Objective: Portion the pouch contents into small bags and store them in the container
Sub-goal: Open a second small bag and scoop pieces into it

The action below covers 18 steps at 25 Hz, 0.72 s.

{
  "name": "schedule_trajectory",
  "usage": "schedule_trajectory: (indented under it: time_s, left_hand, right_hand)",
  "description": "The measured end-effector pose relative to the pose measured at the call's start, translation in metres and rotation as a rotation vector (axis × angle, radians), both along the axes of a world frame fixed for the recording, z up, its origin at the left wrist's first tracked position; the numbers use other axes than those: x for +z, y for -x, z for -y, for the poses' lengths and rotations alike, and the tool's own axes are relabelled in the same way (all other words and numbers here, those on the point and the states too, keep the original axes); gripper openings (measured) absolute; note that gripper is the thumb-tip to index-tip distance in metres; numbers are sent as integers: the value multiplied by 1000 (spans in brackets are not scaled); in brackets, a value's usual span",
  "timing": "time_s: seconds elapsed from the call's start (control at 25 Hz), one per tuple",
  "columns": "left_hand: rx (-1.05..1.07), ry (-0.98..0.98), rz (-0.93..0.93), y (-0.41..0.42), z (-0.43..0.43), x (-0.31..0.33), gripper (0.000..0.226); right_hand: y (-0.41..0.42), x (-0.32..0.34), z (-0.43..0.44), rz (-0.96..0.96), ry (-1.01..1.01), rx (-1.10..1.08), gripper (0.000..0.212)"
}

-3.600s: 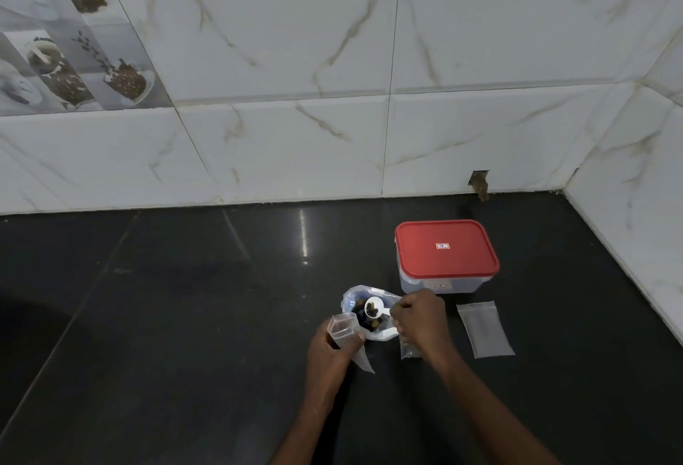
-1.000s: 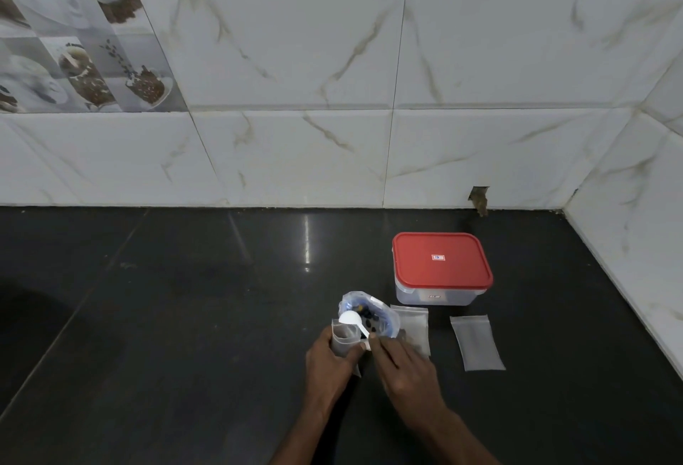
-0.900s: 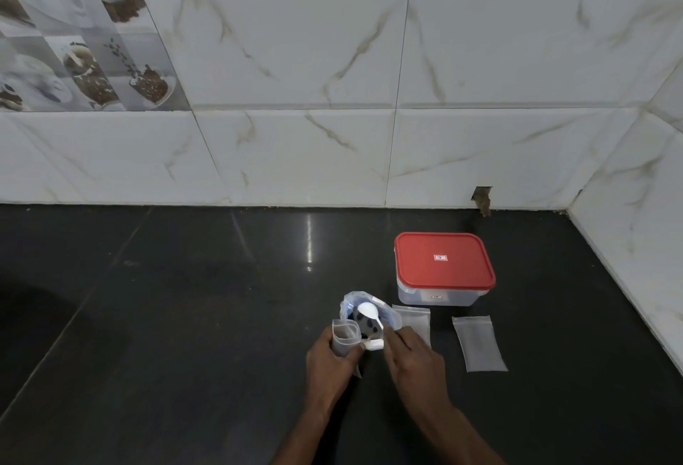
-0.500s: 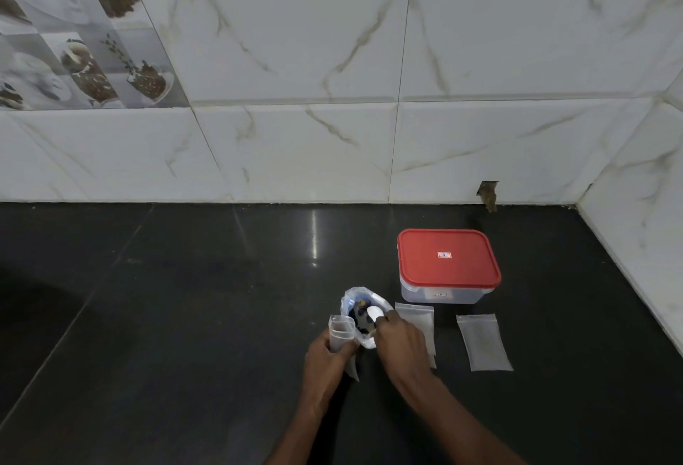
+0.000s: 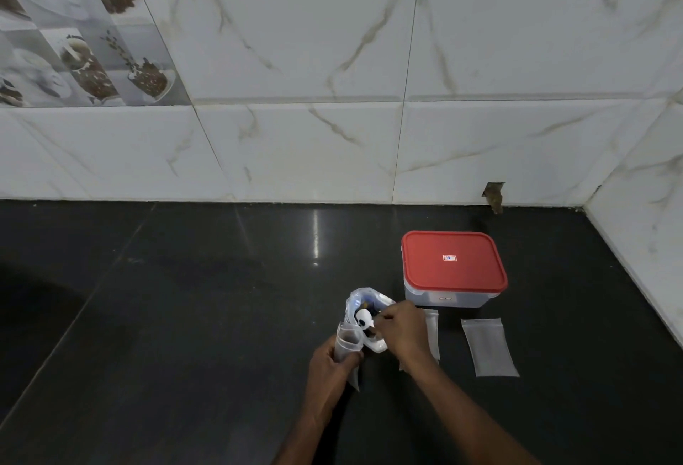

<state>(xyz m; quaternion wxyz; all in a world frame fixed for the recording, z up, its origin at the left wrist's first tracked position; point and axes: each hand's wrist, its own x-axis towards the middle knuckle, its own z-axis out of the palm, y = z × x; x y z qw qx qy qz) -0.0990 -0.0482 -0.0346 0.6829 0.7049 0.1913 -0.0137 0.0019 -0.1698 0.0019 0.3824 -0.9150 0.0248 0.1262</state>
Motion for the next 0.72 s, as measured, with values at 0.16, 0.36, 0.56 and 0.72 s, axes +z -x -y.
schedule_trajectory:
  time_s: [0.16,0.36,0.56,0.72]
  left_hand:
    - [13,-4,13,0,1,-1,25]
    - [41,10,27,-2,2,-1,22]
    - [36,22,37,-2,4,2,23]
    - [57,42,34,-1,4,4,20]
  right_hand:
    - [3,0,5,-86,-215,-151,26]
    - [11,7,13,-132,-375,-237,26]
    - [6,4,7,-15,-128,-163,19]
    - [13,-4,-12,16,312,122,28]
